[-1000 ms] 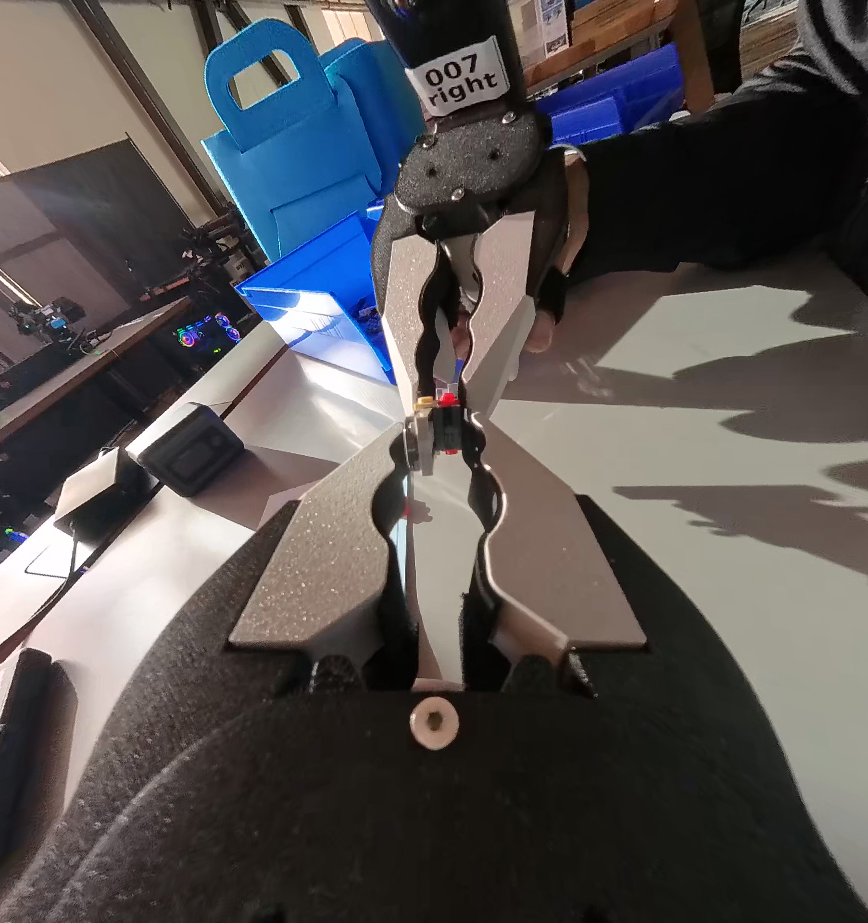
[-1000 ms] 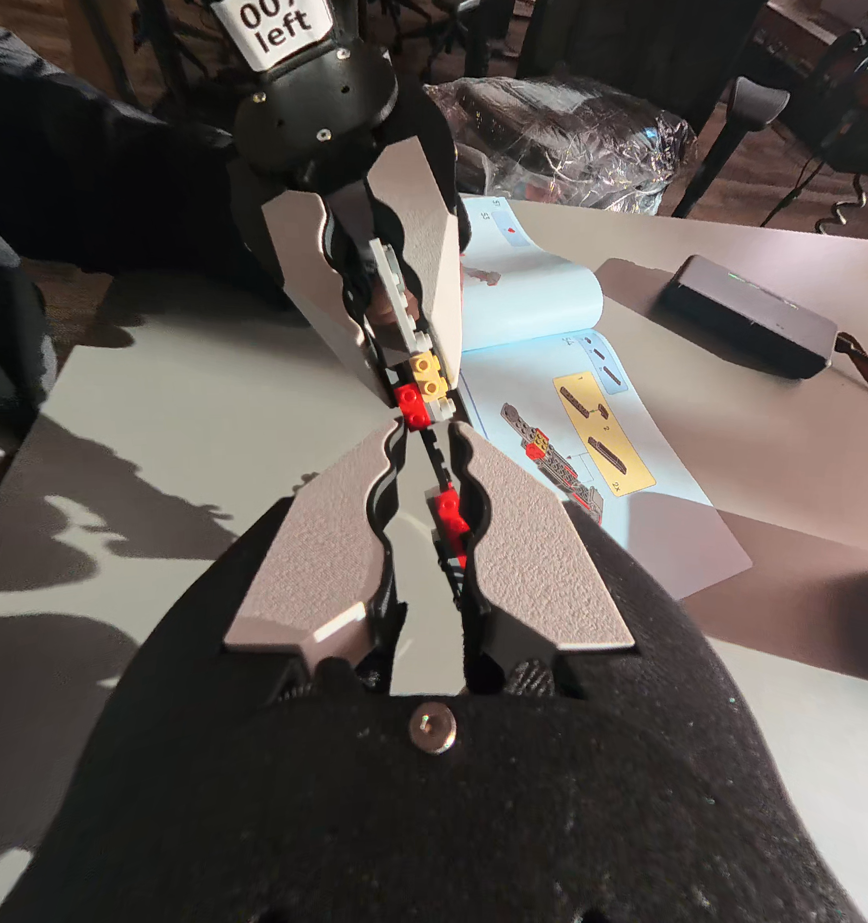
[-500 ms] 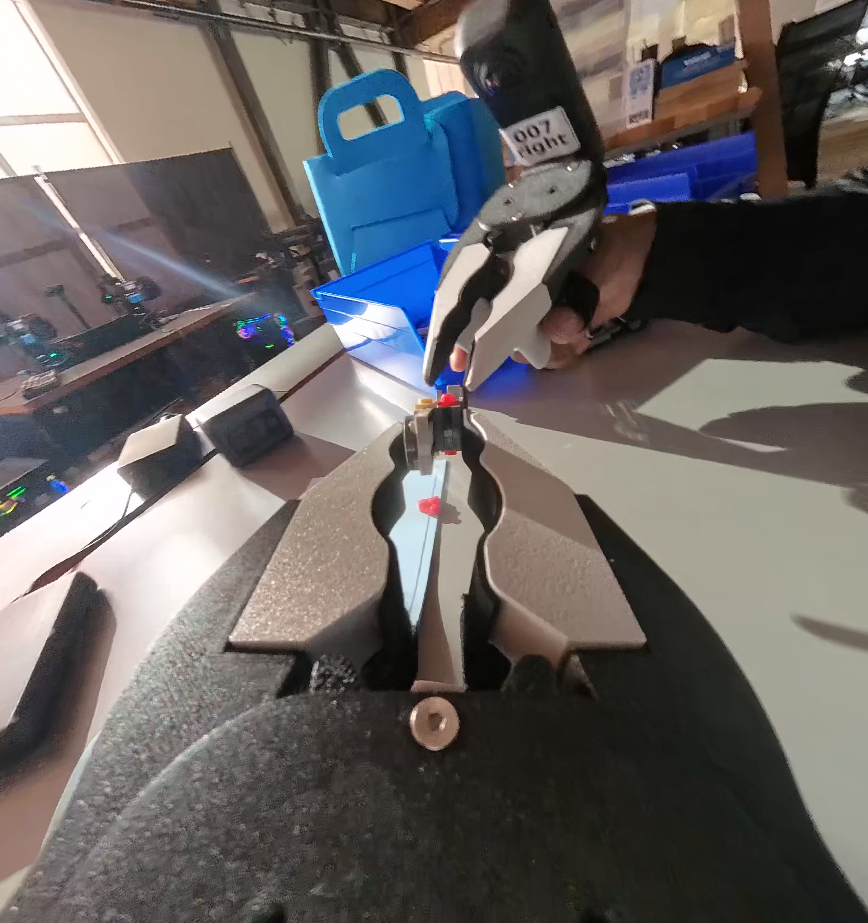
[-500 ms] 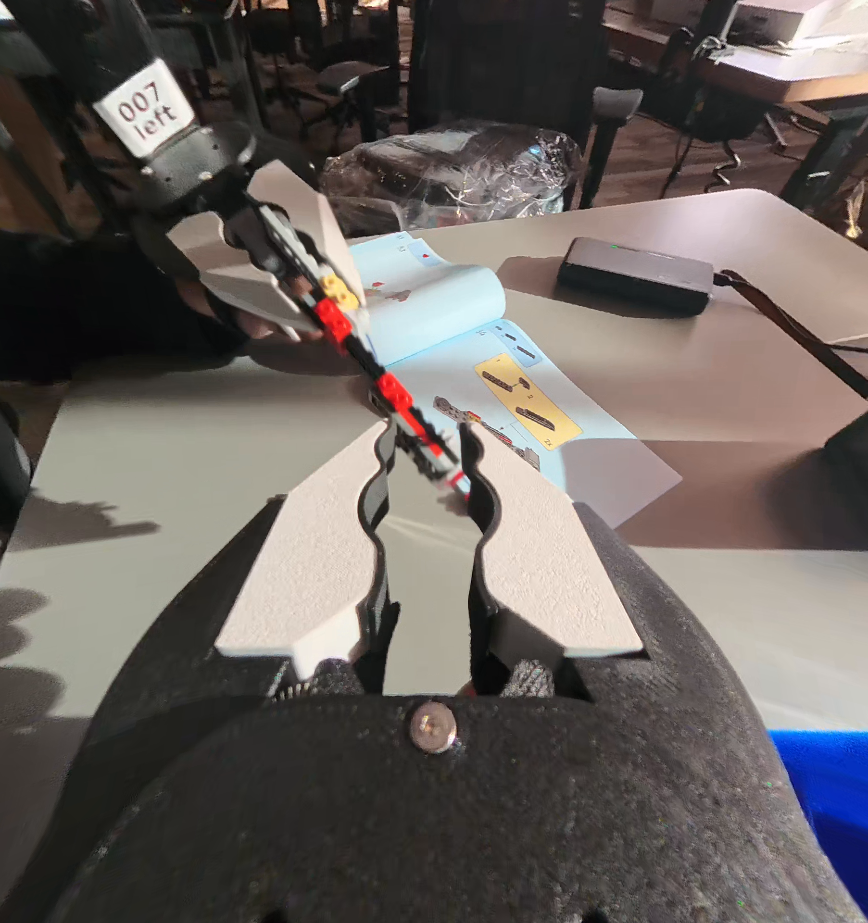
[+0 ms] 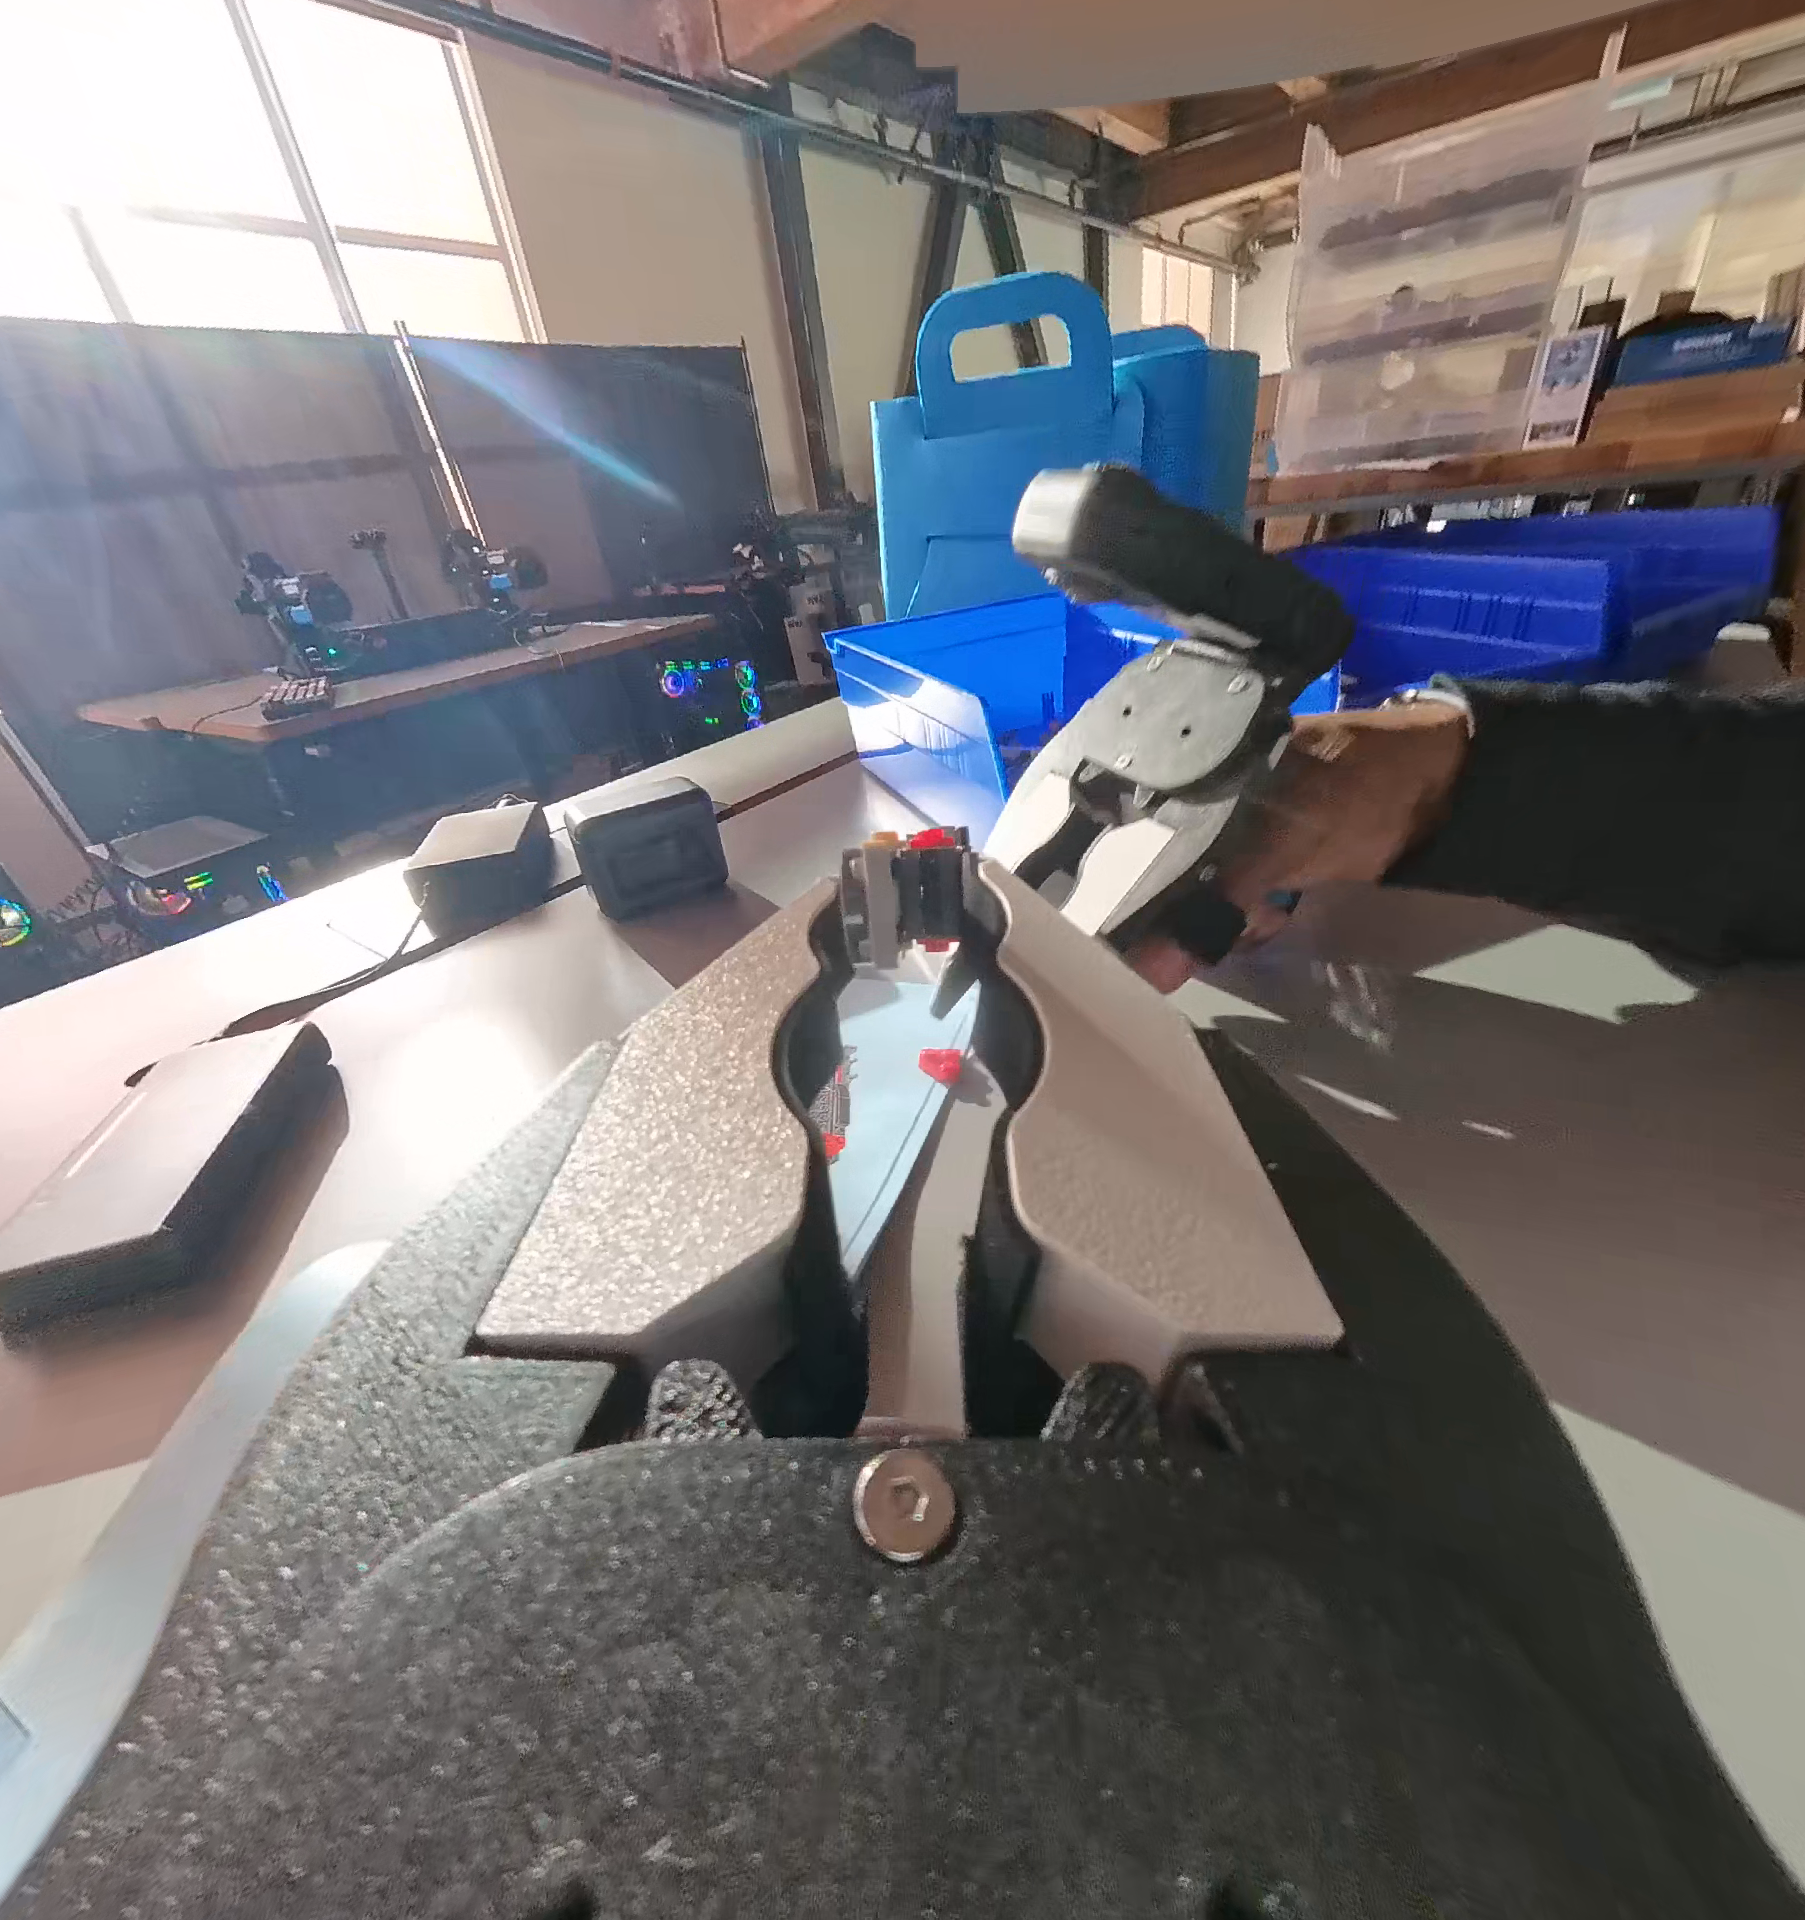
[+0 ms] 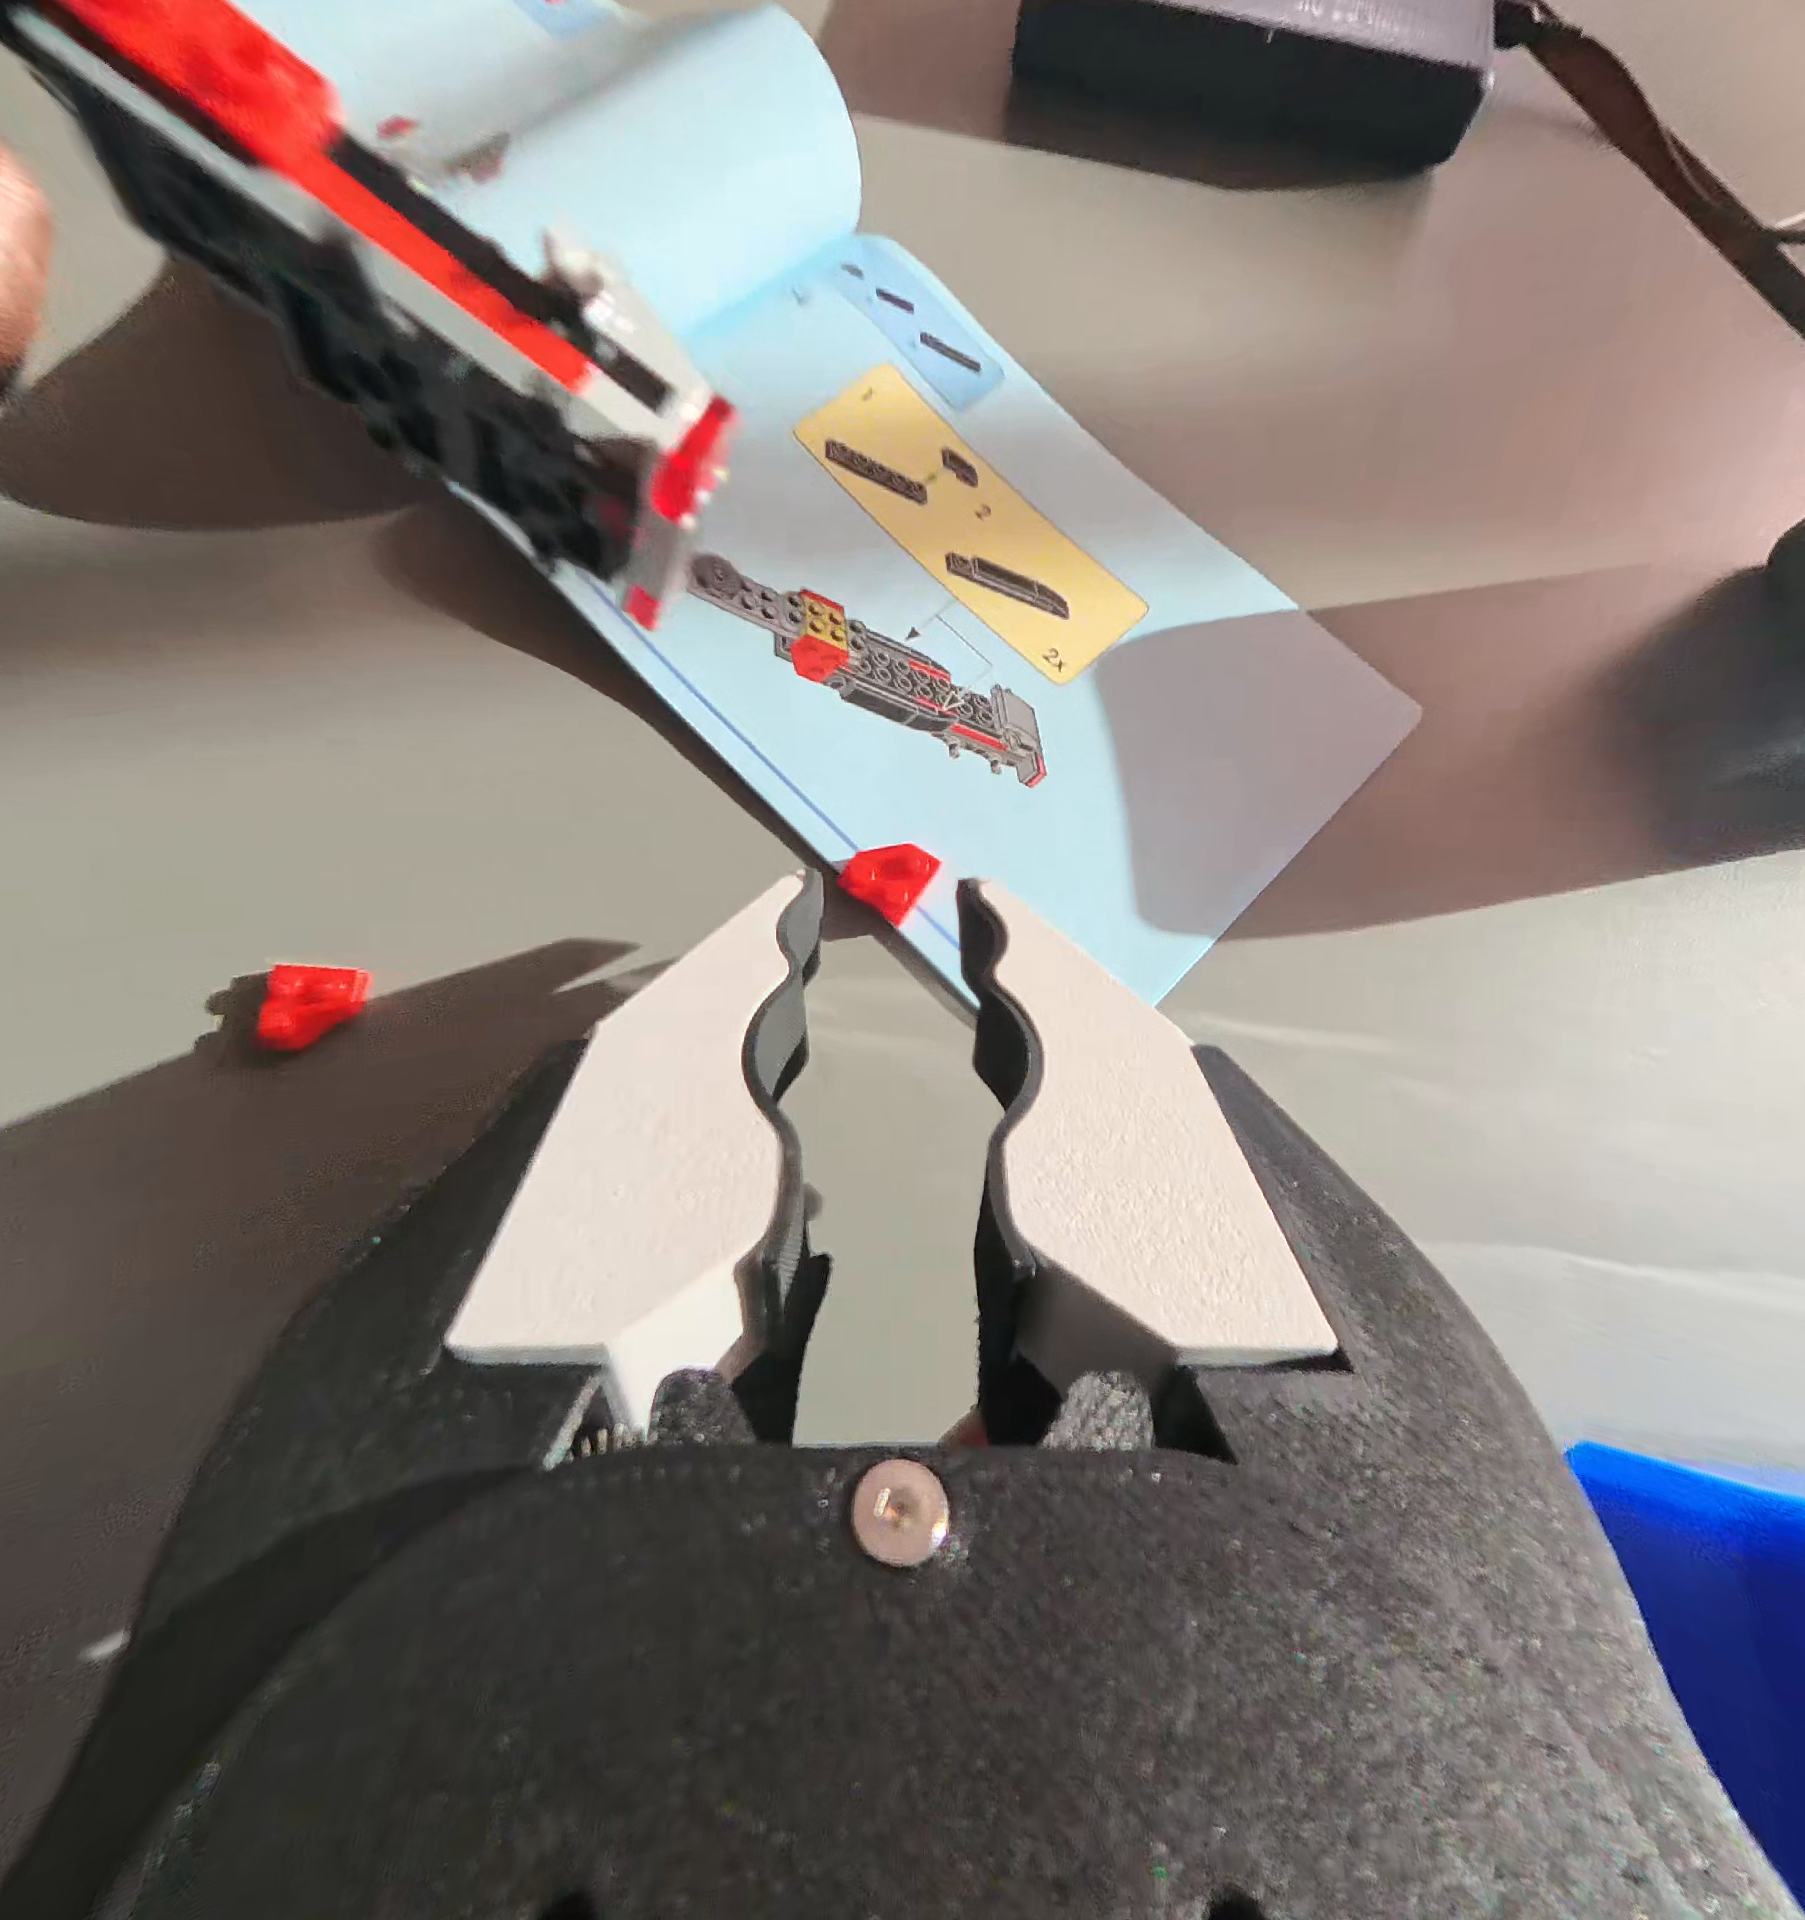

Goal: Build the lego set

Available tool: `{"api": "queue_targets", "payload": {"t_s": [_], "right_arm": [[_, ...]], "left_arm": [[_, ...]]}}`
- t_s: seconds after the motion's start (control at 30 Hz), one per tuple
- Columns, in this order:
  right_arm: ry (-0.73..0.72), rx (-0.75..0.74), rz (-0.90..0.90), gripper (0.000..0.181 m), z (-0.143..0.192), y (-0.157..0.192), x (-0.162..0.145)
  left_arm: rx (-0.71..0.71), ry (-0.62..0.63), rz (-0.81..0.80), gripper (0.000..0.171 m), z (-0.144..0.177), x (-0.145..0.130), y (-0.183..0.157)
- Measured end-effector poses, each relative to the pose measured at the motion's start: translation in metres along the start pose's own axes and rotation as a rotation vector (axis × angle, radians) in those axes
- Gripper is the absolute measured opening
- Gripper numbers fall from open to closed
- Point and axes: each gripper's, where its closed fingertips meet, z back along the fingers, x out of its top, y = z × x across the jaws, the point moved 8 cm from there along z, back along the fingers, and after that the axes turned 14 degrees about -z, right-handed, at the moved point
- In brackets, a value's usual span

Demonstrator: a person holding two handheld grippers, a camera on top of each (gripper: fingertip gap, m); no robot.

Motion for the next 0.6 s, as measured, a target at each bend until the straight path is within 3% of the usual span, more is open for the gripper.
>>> {"api": "queue_targets", "payload": {"t_s": [0.3, 0.6], "right_arm": [[0.031, -0.068, 0.038, 0.027, -0.012, 0.004, -0.001], [0.024, -0.018, 0.077, 0.021, -0.012, 0.009, -0.001]], "left_arm": [[0.009, -0.026, 0.017, 0.020, 0.019, 0.001, -0.021], [-0.007, -0.080, 0.074, 0.019, 0.025, 0.003, -0.031]]}}
